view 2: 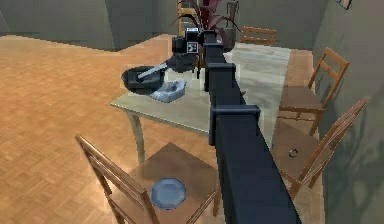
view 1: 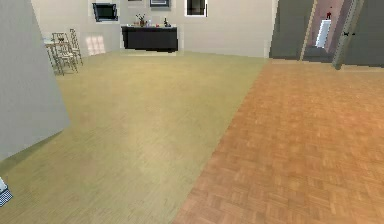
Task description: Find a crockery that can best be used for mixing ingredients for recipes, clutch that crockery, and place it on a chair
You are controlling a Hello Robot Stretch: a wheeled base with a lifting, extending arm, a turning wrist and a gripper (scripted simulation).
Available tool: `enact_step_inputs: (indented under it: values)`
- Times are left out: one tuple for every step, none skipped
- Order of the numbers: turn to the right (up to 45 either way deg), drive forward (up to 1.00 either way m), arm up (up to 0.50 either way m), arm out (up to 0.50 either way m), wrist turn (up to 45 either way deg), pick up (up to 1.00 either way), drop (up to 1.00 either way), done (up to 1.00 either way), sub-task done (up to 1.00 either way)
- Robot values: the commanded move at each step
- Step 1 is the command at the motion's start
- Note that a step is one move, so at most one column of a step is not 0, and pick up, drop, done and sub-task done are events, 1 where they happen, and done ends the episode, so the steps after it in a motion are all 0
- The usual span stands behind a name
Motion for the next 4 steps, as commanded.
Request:
enact_step_inputs:
  values:
    - [0.0,0.0,0.0,0.0,21.0,0.0,0.0,0.0,0.0]
    - [0.0,0.0,-0.34,0.0,0.0,0.0,0.0,0.0,0.0]
    - [0.0,0.0,-0.5,0.0,0.0,0.0,0.0,0.0,0.0]
    - [0.0,0.0,0.0,0.0,0.0,0.0,1.0,0.0,0.0]
